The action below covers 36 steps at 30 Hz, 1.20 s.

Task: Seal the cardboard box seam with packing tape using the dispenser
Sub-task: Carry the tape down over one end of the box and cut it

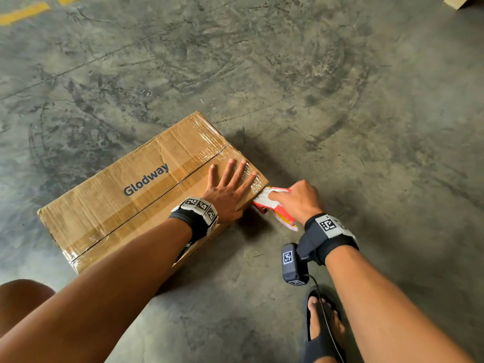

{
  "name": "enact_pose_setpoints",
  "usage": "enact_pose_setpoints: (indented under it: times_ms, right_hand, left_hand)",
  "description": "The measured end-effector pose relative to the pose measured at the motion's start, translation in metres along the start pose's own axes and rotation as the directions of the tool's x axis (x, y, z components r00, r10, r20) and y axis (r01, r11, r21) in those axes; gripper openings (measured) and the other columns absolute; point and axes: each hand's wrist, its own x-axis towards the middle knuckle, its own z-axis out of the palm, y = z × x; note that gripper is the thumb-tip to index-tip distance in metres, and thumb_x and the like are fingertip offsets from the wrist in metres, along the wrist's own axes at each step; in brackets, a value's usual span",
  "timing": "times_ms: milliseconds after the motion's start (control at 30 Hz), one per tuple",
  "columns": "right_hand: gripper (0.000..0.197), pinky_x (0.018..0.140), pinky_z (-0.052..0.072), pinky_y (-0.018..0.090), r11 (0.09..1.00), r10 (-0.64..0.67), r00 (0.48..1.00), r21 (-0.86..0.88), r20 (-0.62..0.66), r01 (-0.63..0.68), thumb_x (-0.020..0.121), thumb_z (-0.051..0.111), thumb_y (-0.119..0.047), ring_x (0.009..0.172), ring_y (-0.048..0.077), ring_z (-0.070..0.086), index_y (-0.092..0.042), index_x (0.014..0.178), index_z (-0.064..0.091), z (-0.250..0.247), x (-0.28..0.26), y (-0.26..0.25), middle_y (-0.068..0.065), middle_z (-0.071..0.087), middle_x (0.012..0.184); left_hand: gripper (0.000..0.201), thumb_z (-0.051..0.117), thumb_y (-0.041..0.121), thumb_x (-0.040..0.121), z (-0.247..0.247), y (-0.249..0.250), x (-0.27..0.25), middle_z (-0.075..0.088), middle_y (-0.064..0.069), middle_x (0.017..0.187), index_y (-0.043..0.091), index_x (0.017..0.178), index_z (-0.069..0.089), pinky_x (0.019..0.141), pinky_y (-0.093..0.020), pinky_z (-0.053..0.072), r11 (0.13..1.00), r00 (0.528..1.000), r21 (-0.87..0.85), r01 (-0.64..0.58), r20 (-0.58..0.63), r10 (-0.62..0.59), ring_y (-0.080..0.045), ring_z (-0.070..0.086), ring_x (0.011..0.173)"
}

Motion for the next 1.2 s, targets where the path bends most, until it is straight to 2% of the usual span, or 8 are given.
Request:
enact_pose_setpoints:
  times_ms: [167,300,400,533,700,800,1100,1200]
  right_hand:
    - [0.037,0.067,0.046,0.031,0.997,0.029,0.999,-0.068,-0.018,-0.031,0.069,0.071,-0.047,0.08,0.038,0.065,-0.011,0.074,0.065,-0.005,0.001,-0.008,0.013,0.065,0.079]
    - [0.041,0.077,0.059,0.033,0.972,0.142,0.99,-0.192,0.017,-0.136,0.073,0.074,-0.045,0.097,0.036,0.076,-0.01,0.093,0.077,0.015,-0.009,0.041,0.014,0.079,0.106]
    - [0.049,0.073,0.063,0.035,0.966,0.214,0.976,-0.158,0.038,-0.206,0.063,0.07,-0.057,0.081,0.034,0.078,-0.01,0.076,0.069,0.02,-0.014,0.074,0.013,0.081,0.091]
    - [0.054,0.061,0.046,0.032,0.98,0.177,0.984,-0.096,0.002,-0.176,0.057,0.066,-0.061,0.075,0.037,0.07,-0.007,0.063,0.063,0.004,-0.009,0.082,0.017,0.072,0.075]
    - [0.051,0.058,0.038,0.032,0.99,0.135,0.987,0.039,-0.083,-0.132,0.059,0.069,-0.06,0.07,0.036,0.061,-0.01,0.055,0.06,-0.03,-0.003,0.071,0.004,0.056,0.056]
    - [0.051,0.051,0.039,0.032,0.99,0.107,0.988,0.108,-0.108,-0.095,0.057,0.071,-0.058,0.068,0.034,0.068,-0.007,0.057,0.069,-0.04,-0.001,0.07,0.007,0.063,0.056]
    - [0.05,0.063,0.063,0.043,0.989,0.056,0.99,0.14,-0.128,-0.038,0.054,0.073,-0.056,0.064,0.035,0.074,-0.006,0.058,0.073,-0.045,0.013,0.067,0.014,0.071,0.058]
    - [0.046,0.059,0.051,0.035,0.989,0.017,0.99,0.144,-0.14,0.004,0.061,0.074,-0.052,0.061,0.034,0.066,-0.007,0.054,0.068,-0.048,0.019,0.061,0.011,0.064,0.053]
  left_hand:
    - [0.094,0.042,0.062,0.092,-0.004,0.001,-0.002,-0.028,-0.011,0.162,0.029,0.155,-0.021,0.112,-0.073,-0.006,1.0,1.0,-0.011,-0.002,0.016,0.002,-0.038,-0.025,0.149]
    - [0.1,0.048,0.055,0.09,-0.008,0.001,-0.002,-0.032,-0.011,0.161,0.029,0.154,-0.024,0.113,-0.073,-0.007,1.0,0.999,-0.006,-0.023,0.036,0.023,-0.039,-0.027,0.148]
    - [0.104,0.051,0.061,0.087,-0.007,-0.002,-0.001,-0.031,-0.01,0.161,0.028,0.155,-0.021,0.113,-0.073,-0.007,1.0,0.999,-0.026,-0.01,0.033,0.011,-0.037,-0.027,0.148]
    - [0.1,0.034,0.082,0.084,-0.016,0.01,0.006,-0.025,-0.006,0.164,0.028,0.159,-0.006,0.112,-0.075,-0.007,0.993,0.993,-0.072,0.098,0.076,-0.092,-0.036,-0.024,0.149]
    - [0.068,0.02,0.063,0.099,-0.032,0.046,0.027,-0.001,-0.005,0.166,0.024,0.155,0.015,0.107,-0.08,0.003,0.935,0.946,-0.143,0.324,0.048,-0.321,-0.038,-0.008,0.152]
    - [0.057,0.027,0.053,0.102,-0.027,0.057,0.034,0.01,-0.01,0.161,0.02,0.149,0.024,0.104,-0.082,0.013,0.92,0.928,-0.146,0.363,-0.029,-0.371,-0.043,0.0,0.15]
    - [0.041,0.062,0.04,0.09,0.007,0.063,0.04,0.044,-0.025,0.142,0.011,0.117,0.056,0.09,-0.09,0.022,0.926,0.903,-0.145,0.348,-0.215,-0.372,-0.057,0.033,0.137]
    - [0.044,0.075,0.035,0.079,0.009,0.063,0.041,0.048,-0.025,0.139,0.013,0.114,0.059,0.088,-0.089,0.026,0.924,0.901,-0.126,0.362,-0.205,-0.381,-0.056,0.039,0.134]
